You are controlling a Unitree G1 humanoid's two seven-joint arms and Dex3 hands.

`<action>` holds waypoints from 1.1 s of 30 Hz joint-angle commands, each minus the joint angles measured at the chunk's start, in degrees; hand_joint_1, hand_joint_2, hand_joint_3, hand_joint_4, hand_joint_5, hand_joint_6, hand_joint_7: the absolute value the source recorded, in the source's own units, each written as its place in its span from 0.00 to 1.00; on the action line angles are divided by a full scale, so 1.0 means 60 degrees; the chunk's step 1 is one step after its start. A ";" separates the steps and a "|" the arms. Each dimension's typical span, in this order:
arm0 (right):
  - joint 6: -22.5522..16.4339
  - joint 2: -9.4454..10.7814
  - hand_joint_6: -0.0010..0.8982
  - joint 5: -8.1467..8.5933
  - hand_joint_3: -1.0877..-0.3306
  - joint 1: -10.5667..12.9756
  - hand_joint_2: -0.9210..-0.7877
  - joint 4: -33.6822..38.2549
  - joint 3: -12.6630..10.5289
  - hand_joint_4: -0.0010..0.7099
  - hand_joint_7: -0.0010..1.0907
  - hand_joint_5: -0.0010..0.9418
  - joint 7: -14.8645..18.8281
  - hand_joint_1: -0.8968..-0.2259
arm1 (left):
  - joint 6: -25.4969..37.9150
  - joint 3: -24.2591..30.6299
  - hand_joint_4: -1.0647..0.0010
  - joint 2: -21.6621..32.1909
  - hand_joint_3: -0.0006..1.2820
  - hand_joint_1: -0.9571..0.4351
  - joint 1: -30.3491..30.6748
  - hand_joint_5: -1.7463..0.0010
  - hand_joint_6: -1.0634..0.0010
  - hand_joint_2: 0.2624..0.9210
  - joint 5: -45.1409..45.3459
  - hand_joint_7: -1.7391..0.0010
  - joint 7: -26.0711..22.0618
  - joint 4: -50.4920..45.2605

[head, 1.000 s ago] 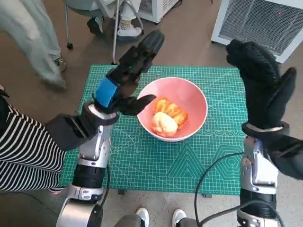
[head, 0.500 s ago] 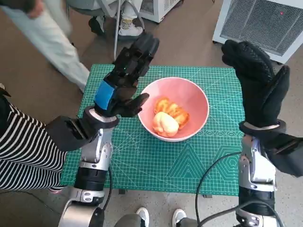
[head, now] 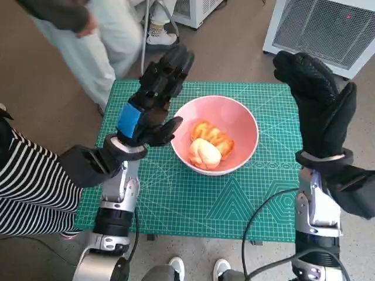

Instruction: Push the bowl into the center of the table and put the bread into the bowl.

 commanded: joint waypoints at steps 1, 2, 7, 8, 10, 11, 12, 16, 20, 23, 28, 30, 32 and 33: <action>0.0027 -0.0059 0.12 -0.0034 0.50 0.0123 0.00 0.0147 -0.0015 0.24 0.35 0.00 0.0104 0.35 | -0.0267 0.0033 0.98 -0.0056 0.35 0.20 -0.0109 1.00 1.00 1.00 0.0108 0.77 0.0035 0.0229; 0.0027 -0.0062 0.12 -0.0014 0.50 0.0110 0.00 0.0172 -0.0027 0.24 0.35 0.00 0.0116 0.35 | -0.0297 0.0033 0.97 -0.0057 0.35 0.20 -0.0131 1.00 1.00 1.00 0.0116 0.77 0.0039 0.0277; 0.0059 -0.0047 0.12 0.0087 0.50 0.0097 0.00 0.0192 -0.0078 0.24 0.35 0.00 0.0158 0.34 | -0.0416 0.0014 0.97 -0.0061 0.34 0.21 -0.0188 1.00 1.00 1.00 0.0203 0.77 0.0109 0.0405; 0.0067 -0.0043 0.12 0.0103 0.50 0.0091 0.00 0.0200 -0.0086 0.24 0.35 0.00 0.0166 0.34 | -0.0433 0.0009 0.97 -0.0060 0.34 0.21 -0.0197 1.00 1.00 1.00 0.0226 0.77 0.0132 0.0421; 0.0098 -0.0041 0.12 0.0199 0.52 0.0068 0.00 0.0242 -0.0128 0.24 0.35 0.00 0.0213 0.34 | -0.0463 -0.0008 0.97 -0.0053 0.34 0.21 -0.0213 1.00 1.00 1.00 0.0291 0.77 0.0190 0.0449; 0.0123 -0.0035 0.12 0.0256 0.52 0.0069 0.00 0.0240 -0.0149 0.24 0.35 0.00 0.0234 0.34 | -0.0477 -0.0016 0.97 -0.0049 0.34 0.21 -0.0218 1.00 1.00 1.00 0.0317 0.77 0.0213 0.0462; 0.0136 -0.0031 0.13 0.0294 0.54 0.0062 0.00 0.0253 -0.0166 0.24 0.36 0.00 0.0251 0.34 | -0.0492 -0.0020 0.97 -0.0046 0.34 0.20 -0.0231 1.00 1.00 1.00 0.0334 0.77 0.0228 0.0488; 0.0155 0.0044 0.16 0.0364 0.58 0.0085 0.00 0.0237 -0.0175 0.25 0.36 0.00 0.0252 0.33 | -0.0506 -0.0030 0.96 -0.0036 0.34 0.20 -0.0242 0.99 1.00 1.00 0.0395 0.77 0.0267 0.0522; 0.0141 0.0085 0.17 0.0377 0.60 0.0103 0.00 0.0229 -0.0148 0.25 0.37 0.01 0.0218 0.33 | -0.0520 -0.0018 0.96 -0.0040 0.34 0.20 -0.0261 0.99 1.00 1.00 0.0423 0.77 0.0275 0.0568; 0.0071 0.0137 0.17 0.0327 0.60 0.0142 0.00 0.0205 -0.0113 0.26 0.37 0.01 0.0153 0.35 | -0.0517 -0.0009 0.96 -0.0038 0.34 0.20 -0.0252 0.99 1.00 1.00 0.0398 0.77 0.0242 0.0584; -0.0085 0.0162 0.18 0.0185 0.60 0.0157 0.00 0.0248 -0.0109 0.26 0.36 0.01 0.0104 0.36 | -0.0518 0.0005 0.96 -0.0027 0.34 0.20 -0.0235 1.00 1.00 1.00 0.0372 0.77 0.0211 0.0624; -0.0119 0.0152 0.18 0.0148 0.60 0.0156 0.00 0.0266 -0.0112 0.26 0.36 0.01 0.0084 0.35 | -0.0531 0.0017 0.96 -0.0030 0.34 0.20 -0.0233 1.00 1.00 1.00 0.0352 0.77 0.0198 0.0644; -0.0168 0.0146 0.18 0.0126 0.59 0.0141 0.00 0.0316 -0.0117 0.26 0.36 0.01 0.0072 0.35 | -0.0533 0.0028 0.96 -0.0041 0.34 0.20 -0.0226 1.00 1.00 1.00 0.0309 0.77 0.0175 0.0635; -0.0185 0.0141 0.18 0.0127 0.59 0.0128 0.00 0.0347 -0.0117 0.26 0.36 0.01 0.0079 0.35 | -0.0543 0.0037 0.97 -0.0045 0.34 0.20 -0.0229 1.00 1.00 1.00 0.0294 0.77 0.0167 0.0645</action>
